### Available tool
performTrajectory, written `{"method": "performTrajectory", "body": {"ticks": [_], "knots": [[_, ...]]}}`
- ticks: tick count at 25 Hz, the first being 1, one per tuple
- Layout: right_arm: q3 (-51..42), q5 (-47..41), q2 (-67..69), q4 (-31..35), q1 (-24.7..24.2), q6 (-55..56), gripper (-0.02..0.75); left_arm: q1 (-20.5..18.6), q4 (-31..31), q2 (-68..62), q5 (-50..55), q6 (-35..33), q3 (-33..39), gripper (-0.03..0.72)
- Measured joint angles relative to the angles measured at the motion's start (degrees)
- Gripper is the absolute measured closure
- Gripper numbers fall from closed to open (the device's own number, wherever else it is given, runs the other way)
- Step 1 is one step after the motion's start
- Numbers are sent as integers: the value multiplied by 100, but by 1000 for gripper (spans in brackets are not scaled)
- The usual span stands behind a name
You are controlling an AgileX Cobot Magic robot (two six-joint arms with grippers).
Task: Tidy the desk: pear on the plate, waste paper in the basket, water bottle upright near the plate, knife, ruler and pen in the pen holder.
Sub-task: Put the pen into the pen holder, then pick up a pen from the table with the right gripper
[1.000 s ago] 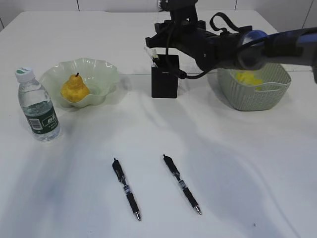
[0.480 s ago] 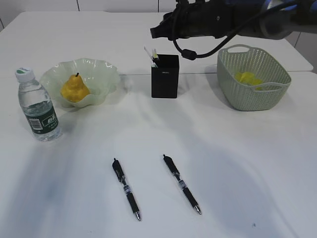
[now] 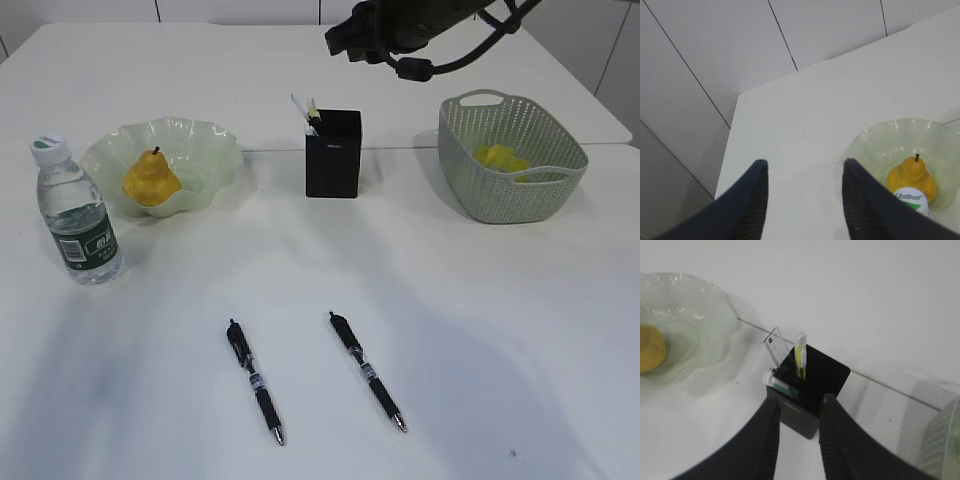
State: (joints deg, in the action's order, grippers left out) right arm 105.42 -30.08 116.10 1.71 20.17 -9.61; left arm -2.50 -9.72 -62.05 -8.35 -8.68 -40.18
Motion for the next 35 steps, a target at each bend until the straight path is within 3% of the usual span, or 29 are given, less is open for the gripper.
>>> {"method": "performTrajectory", "body": {"ticks": [6,12,22,35], "knots": [[0,-955,-315,62,0,269,527,0,103,0,0,0,0,347],[0,-1239,-368,330,0,388,527,0,172,0,0,0,0,347],[-727,-756,-381,574,14,401,527,0,297,0,0,0,0,347],[-1871,218,-487,614,514,324,527,0,304,0,0,0,0,347]]}}
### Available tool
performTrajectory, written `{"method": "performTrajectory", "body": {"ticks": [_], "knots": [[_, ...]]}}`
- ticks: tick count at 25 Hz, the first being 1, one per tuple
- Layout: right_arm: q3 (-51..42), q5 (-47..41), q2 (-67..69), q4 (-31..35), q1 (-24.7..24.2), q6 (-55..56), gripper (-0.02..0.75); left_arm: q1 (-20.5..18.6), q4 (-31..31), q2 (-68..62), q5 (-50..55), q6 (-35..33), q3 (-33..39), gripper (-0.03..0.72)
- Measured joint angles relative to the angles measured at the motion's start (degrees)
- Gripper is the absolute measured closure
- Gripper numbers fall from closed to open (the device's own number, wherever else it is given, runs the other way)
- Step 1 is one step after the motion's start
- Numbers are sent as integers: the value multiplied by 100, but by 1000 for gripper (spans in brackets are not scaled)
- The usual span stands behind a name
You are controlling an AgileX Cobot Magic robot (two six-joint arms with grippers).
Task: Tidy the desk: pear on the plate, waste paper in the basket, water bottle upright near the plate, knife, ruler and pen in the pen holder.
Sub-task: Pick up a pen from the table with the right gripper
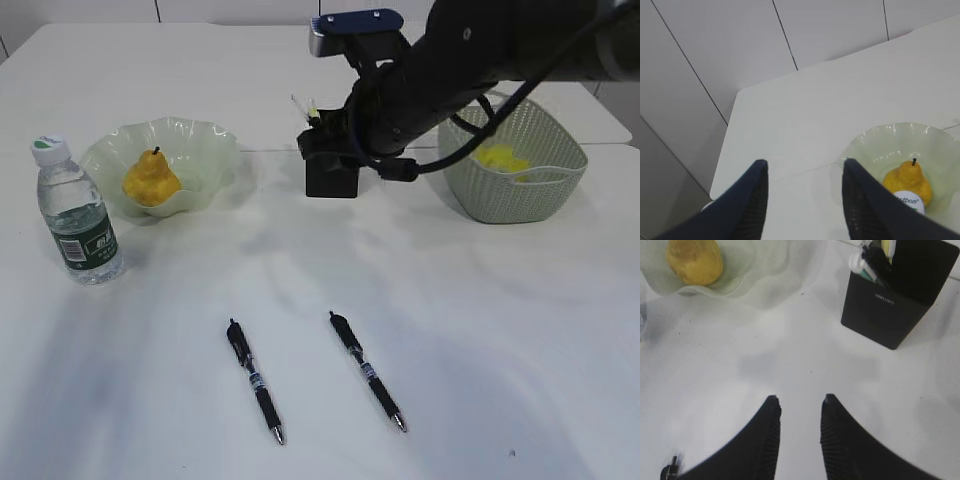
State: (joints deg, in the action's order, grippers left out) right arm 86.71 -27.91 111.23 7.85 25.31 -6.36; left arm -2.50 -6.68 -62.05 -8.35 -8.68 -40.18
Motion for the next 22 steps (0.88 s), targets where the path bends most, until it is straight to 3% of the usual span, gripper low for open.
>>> {"method": "performTrajectory", "body": {"ticks": [7,16,22], "knots": [[-684,184,-235,9,0,0,527,0,0,0,0,0,0,347],[-817,-758,-248,79,0,0,527,0,14,0,0,0,0,347],[-936,-925,-248,276,114,0,527,0,14,0,0,0,0,347]]}}
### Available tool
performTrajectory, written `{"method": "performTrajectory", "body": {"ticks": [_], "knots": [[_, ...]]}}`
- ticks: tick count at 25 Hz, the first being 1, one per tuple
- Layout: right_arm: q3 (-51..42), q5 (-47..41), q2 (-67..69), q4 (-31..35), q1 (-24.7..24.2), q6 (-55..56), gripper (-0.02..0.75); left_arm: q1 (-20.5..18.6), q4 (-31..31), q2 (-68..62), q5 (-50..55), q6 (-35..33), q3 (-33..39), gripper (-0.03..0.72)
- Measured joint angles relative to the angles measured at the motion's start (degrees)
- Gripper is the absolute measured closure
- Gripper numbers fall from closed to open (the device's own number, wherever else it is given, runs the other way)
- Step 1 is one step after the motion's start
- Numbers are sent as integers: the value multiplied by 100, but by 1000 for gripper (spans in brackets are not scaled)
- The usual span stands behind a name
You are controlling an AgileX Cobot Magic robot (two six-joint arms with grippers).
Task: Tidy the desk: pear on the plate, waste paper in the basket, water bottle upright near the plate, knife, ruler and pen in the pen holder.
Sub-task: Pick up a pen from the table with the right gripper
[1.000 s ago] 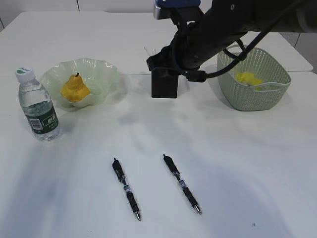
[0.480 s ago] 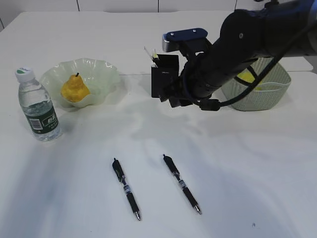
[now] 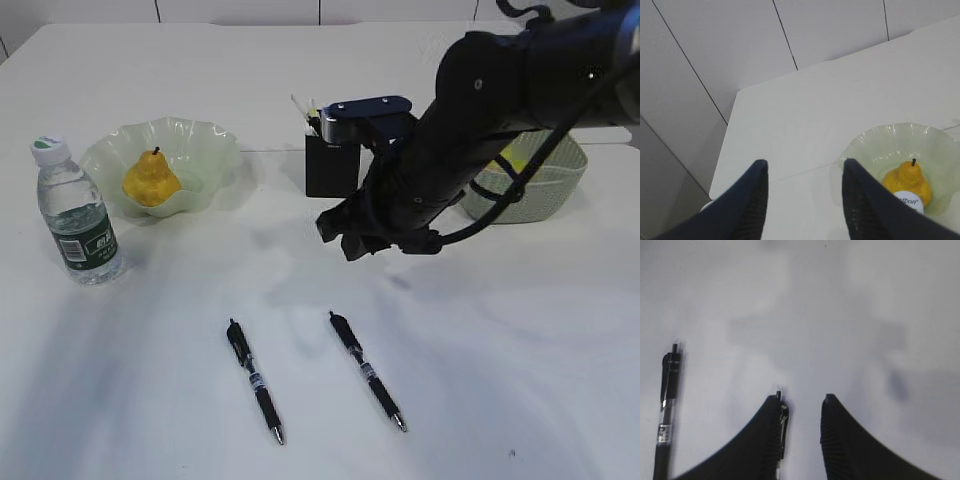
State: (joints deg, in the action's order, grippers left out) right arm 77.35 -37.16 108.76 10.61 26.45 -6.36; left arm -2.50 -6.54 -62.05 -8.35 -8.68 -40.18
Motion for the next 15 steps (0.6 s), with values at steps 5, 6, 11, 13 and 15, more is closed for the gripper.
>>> {"method": "performTrajectory", "body": {"ticks": [5,6,11,13,15], "knots": [[-121,-272,0,235,169,0,527,0,4,0,0,0,0,348],[-125,-333,0,257,197,0,527,0,4,0,0,0,0,347],[-152,-688,-11,294,227,163,527,0,17,0,0,0,0,347],[-152,-737,-21,294,227,197,527,0,26,0,0,0,0,347],[-152,-750,-21,294,227,211,527,0,30,0,0,0,0,347]]}}
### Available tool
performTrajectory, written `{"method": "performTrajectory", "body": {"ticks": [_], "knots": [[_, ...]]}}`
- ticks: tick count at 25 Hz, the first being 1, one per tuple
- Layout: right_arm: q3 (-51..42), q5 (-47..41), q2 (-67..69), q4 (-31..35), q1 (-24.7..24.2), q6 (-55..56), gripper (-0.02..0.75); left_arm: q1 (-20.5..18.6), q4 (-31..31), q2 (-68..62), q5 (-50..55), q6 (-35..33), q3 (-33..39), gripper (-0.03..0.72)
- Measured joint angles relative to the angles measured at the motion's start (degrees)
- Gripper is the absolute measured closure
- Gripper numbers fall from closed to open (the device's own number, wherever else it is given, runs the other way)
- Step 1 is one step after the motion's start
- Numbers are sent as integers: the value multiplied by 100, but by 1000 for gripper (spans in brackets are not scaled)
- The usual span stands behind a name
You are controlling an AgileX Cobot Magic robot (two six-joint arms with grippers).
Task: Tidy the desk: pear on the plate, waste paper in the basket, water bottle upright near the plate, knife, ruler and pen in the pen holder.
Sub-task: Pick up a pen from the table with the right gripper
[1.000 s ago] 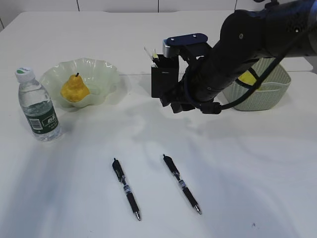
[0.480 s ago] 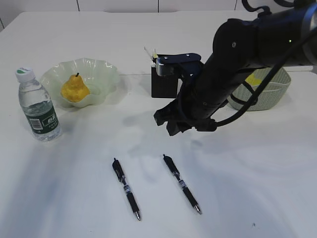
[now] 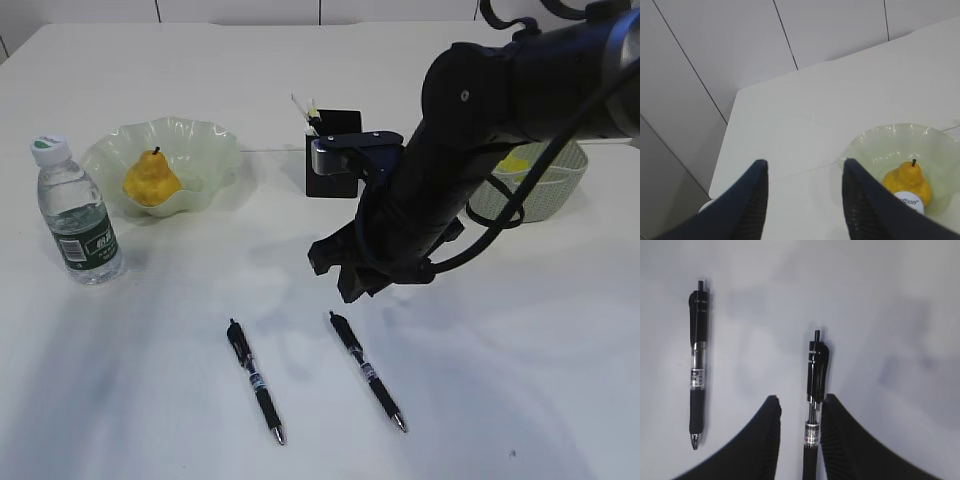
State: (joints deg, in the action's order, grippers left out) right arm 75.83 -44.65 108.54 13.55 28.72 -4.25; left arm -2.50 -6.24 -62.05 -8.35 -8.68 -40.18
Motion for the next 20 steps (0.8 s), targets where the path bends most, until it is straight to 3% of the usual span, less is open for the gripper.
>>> {"method": "performTrajectory", "body": {"ticks": [20], "knots": [[0,-404,0,-19,0,132,497,0,55,0,176,0,0,347]]}}
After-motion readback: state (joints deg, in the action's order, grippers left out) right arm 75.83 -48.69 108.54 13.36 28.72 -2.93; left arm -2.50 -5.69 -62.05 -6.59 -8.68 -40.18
